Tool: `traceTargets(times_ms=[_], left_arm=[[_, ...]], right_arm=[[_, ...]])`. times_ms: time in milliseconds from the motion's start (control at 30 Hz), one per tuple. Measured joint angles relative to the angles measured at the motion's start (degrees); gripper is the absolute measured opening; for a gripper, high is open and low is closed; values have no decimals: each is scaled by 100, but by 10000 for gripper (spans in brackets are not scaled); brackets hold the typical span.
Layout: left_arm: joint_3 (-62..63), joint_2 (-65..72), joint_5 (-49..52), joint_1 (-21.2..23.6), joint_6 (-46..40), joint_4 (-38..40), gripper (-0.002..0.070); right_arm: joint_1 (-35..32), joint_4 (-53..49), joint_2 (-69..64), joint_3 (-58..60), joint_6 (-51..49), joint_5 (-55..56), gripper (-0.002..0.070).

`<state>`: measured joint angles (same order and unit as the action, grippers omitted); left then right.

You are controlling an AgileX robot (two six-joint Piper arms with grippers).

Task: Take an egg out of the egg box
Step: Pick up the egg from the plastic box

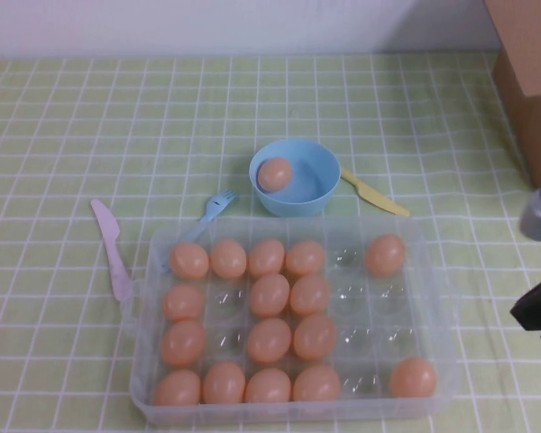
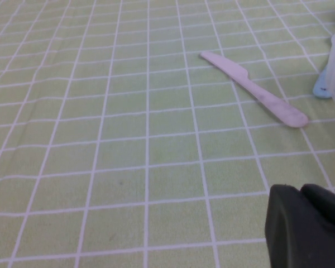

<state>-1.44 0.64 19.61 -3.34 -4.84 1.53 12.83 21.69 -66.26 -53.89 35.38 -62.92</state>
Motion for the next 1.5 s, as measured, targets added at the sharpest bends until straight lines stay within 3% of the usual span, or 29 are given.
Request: traceTargets(times_ms=[367,467,567,700,800,1500], left_arm=[[0,0,0,0,0,0,-4],[0,0,0,0,0,0,-4],[0,0,0,0,0,0,-4],[0,0,0,0,0,0,-4],[0,0,0,0,0,0,-4],[0,0,10,0,0,0,-4]], right_arm=[[1692,-1390,-2100,-1355,-80,32,-17],[2012,-1532,-2530,-1632,-33,11,13],[2191,-1560,-2830,-1865,27,-143,123],[2338,-1621,-2994,-1964,270,-382,365],[2410,-1673,-3006,-1964,448,-461,447],[2450,-2085,-3349,-1998,636,-460,421]])
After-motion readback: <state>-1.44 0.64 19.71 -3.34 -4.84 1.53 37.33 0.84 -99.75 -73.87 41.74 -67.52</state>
